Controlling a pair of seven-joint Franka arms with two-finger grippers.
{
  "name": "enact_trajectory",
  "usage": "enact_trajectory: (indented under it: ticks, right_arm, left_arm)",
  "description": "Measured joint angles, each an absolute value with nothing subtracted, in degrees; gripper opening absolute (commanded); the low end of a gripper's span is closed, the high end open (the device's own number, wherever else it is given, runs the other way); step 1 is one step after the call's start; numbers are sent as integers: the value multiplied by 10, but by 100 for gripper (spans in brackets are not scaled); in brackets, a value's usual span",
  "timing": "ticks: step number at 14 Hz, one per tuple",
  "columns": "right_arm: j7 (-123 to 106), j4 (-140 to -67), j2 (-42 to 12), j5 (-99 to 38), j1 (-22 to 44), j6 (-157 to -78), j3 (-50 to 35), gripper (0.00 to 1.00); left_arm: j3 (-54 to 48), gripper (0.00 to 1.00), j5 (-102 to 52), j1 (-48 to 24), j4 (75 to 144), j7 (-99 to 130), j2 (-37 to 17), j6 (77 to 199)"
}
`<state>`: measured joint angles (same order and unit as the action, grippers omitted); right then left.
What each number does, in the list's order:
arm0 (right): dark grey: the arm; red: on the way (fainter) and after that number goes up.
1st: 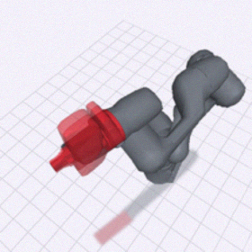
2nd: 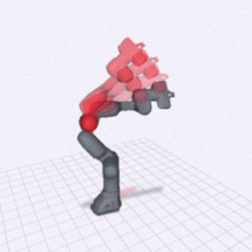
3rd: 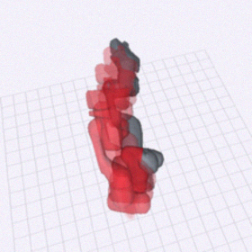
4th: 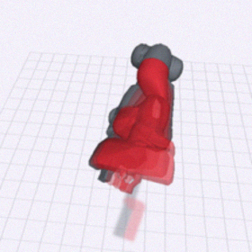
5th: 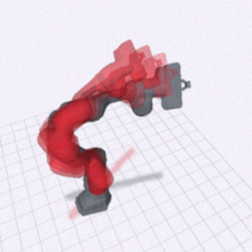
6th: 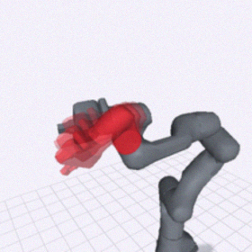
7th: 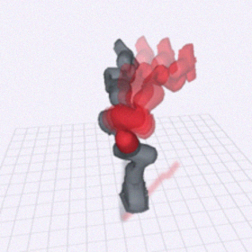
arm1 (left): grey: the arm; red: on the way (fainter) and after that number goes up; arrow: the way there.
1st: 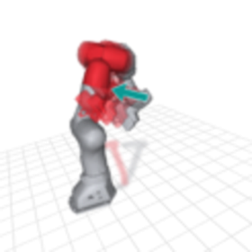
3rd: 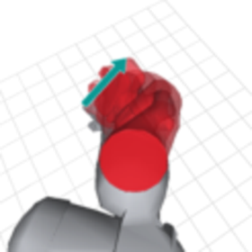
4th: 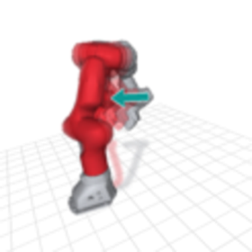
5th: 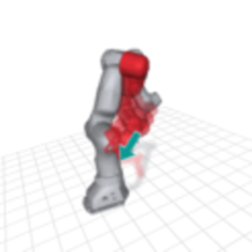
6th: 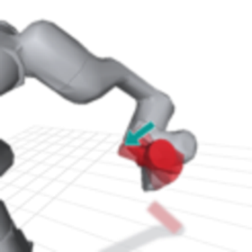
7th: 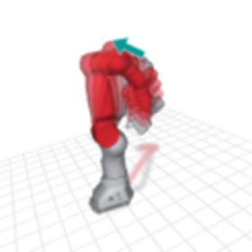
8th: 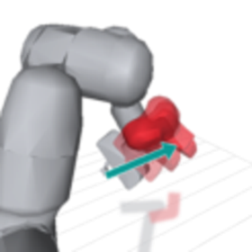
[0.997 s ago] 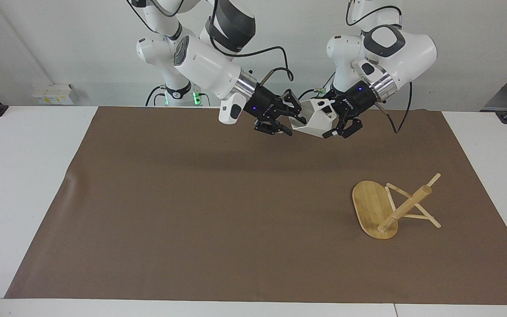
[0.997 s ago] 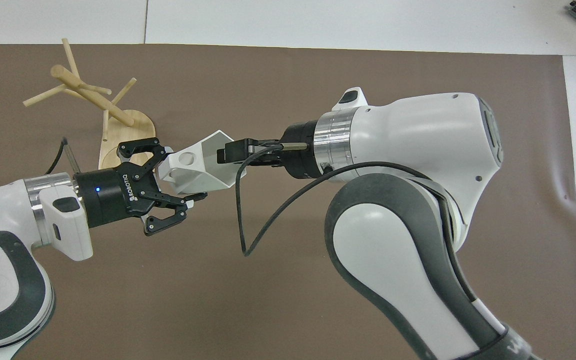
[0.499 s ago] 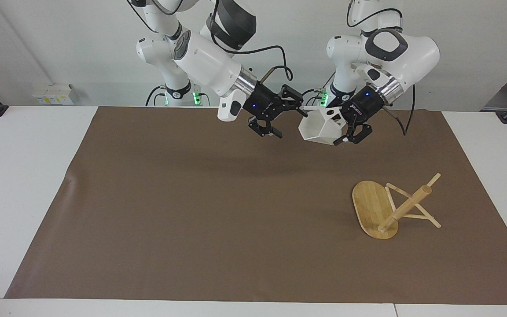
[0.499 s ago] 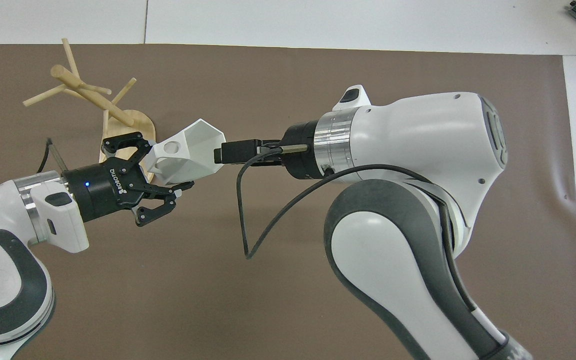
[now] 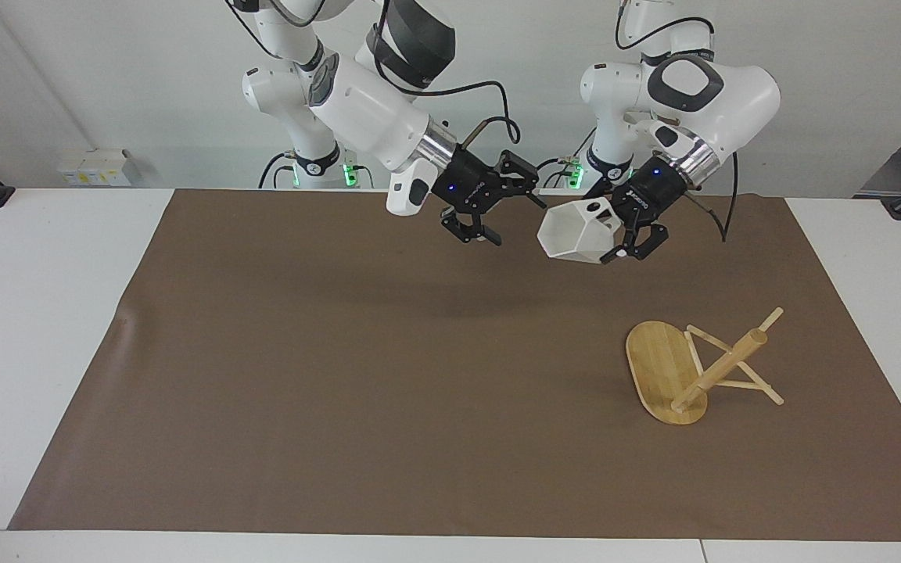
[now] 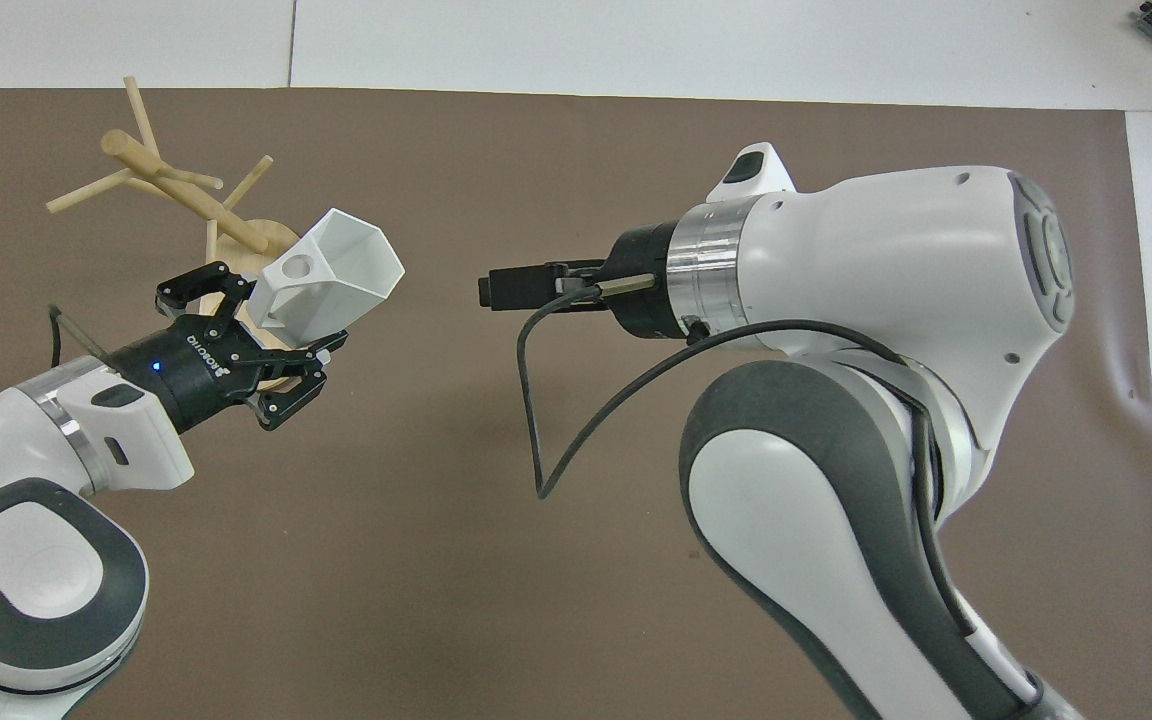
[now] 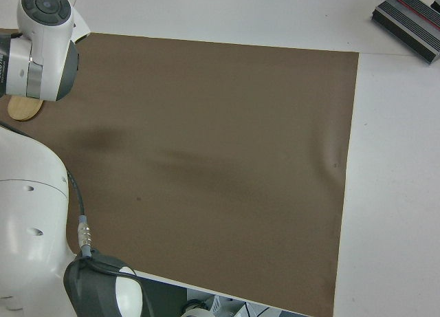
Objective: Hang cup on rack
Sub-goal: 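Pull the cup away with the left gripper while the right gripper releases, then move the cup to the mug tree peg while the right gripper withdraws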
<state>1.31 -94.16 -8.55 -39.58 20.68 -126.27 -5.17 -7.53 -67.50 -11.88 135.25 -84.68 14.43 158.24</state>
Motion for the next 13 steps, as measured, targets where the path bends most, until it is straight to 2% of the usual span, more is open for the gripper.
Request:
enact_trajectory:
  ticks: [4, 7, 9, 13]
  right_arm:
    - [13, -946, -85, -375, 175, -1262, -51, 100]
    - [9, -949, -83, -199, 154, -1259, -50, 100]
    - [9, -949, -70, -107, 137, -1221, -49, 100]
    - [8, -951, -39, -41, 76, -1137, -48, 100]
  left_arm:
    - [-77, 0, -675, -133, 1359, -788, 95, 1649]
    - [-75, 0, -675, -132, 1344, -748, 59, 1664]
    - [-73, 0, -675, -131, 1328, -741, 46, 1668]
    - [-68, 0, -675, -126, 1306, -737, 36, 1669]
